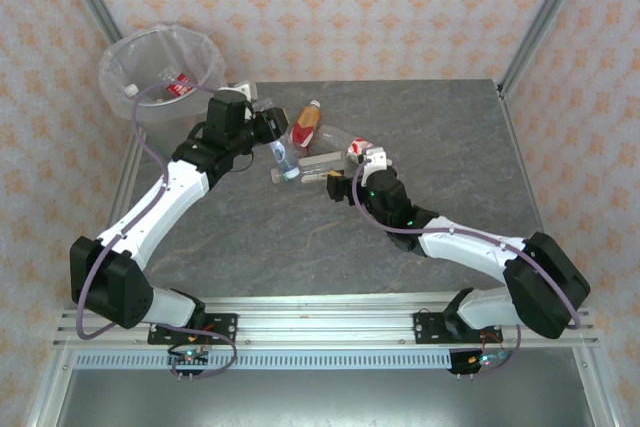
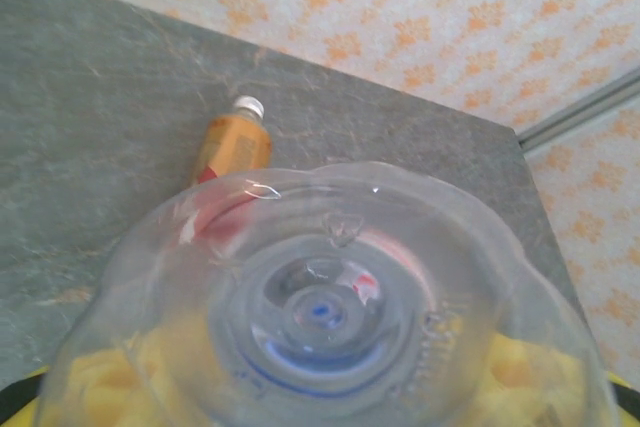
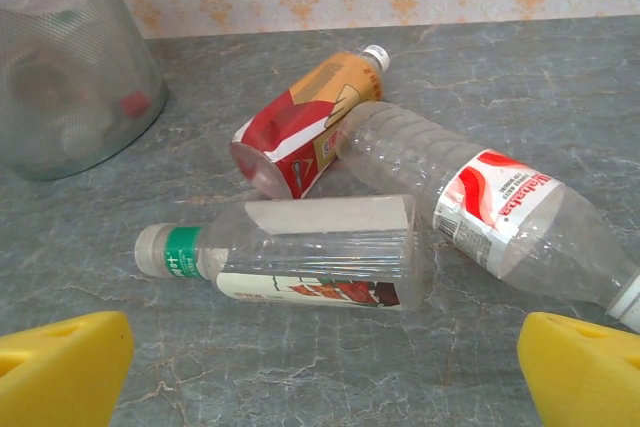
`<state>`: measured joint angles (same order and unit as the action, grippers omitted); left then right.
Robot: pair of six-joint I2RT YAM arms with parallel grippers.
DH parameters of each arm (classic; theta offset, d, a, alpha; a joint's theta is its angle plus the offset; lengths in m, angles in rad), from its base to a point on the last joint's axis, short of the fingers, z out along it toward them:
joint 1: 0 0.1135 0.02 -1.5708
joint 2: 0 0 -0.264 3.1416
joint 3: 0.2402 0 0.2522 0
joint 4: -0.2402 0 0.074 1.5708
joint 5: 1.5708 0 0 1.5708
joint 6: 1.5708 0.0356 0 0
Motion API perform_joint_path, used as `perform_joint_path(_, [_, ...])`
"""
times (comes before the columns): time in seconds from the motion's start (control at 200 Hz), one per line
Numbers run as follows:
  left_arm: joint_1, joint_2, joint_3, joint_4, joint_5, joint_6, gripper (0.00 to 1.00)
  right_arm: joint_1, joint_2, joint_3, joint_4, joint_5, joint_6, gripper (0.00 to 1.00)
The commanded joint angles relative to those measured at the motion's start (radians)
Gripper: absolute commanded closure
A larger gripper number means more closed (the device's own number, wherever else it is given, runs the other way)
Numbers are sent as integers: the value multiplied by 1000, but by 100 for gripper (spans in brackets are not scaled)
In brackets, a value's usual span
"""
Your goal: Put the plastic bottles in the bin
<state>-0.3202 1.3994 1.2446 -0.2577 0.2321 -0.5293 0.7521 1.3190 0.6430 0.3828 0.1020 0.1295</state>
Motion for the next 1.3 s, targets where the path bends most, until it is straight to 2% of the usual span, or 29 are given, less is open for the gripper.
perform_joint_path(0.0, [24, -15, 82, -75, -95, 65, 51, 6, 17, 24, -22, 41, 21, 1])
perform_joint_path(0.165, [70, 15, 166, -110, -150, 81, 51, 5, 18, 19, 5, 8, 9, 1])
perform_joint_path(0.44, [147, 95, 339, -137, -172, 102, 51, 6, 17, 33, -8, -10, 9, 1])
perform_joint_path(0.716, [171, 189, 545, -166, -205, 161, 51, 6, 10, 57, -18, -70, 9, 1])
perform_joint_path(1.116, [197, 324, 871, -235, -427, 354, 50, 6, 13, 69, -37, -87, -5, 1])
perform_joint_path(1.291, [241, 385, 962, -238, -465, 382, 50, 6, 8, 65, -42, -58, 10, 1])
